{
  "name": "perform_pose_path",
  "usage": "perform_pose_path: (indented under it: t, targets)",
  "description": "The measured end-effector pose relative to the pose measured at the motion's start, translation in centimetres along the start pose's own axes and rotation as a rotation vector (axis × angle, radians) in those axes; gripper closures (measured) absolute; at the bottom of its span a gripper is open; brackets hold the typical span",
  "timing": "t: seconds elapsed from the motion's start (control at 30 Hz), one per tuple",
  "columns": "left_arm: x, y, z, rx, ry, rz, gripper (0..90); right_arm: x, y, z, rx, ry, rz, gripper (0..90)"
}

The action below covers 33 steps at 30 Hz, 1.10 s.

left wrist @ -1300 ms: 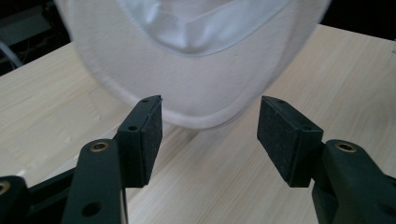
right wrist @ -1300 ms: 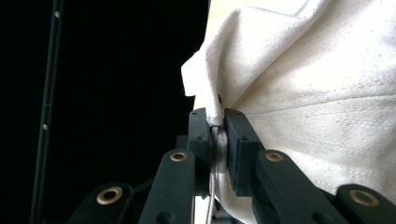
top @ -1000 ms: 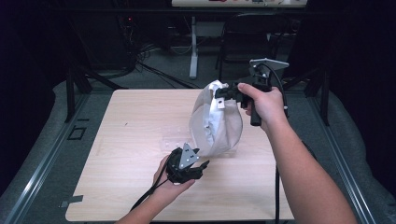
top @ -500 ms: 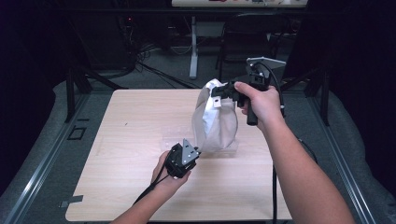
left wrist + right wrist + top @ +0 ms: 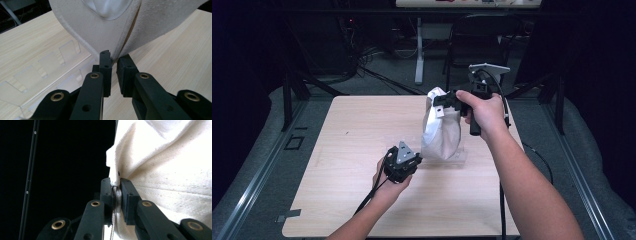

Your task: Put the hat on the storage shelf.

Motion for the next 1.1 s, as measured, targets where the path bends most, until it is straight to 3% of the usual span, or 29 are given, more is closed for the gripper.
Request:
perform_pose_path:
  t: [0.53,0.73,0.97,1.0,1.03,1.1]
  targets:
    - [0.3,0.9,1.1,-0.084,0.011,0.002,84.4,1.7,0.3,-1.4,0.015,0.012,0.017,81.6]
    - [0.1,1.4,1.4,-0.173,-0.003,0.005,85.1,2.5,0.5,-2.0,0.029,0.013,0.022,81.6]
    - [0.2,1.7,1.2,-0.171,-0.032,0.031,85.6,2.9,0.9,-2.2,0.022,0.016,0.036,81.5]
    - [0.4,2.0,0.9,-0.118,-0.043,0.06,85.7,2.9,0.9,-2.4,0.021,0.023,0.037,81.5]
    - [0.5,2.1,0.7,-0.097,-0.044,0.078,85.9,2.9,0.9,-2.5,0.027,0.025,0.035,81.5]
    - [0.7,2.2,0.6,-0.095,-0.046,0.094,86.1,2.9,0.9,-2.7,0.023,0.035,0.038,81.6]
Point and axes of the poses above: each handheld gripper's, and its own axes: x roughly forward along the jaws, y roughly out of its underside, z roughly to its left, the point moved 8 cm from there along x, roughly forward along the jaws, and after that the axes turned 15 degrees about -z, right-handed, at the moved point
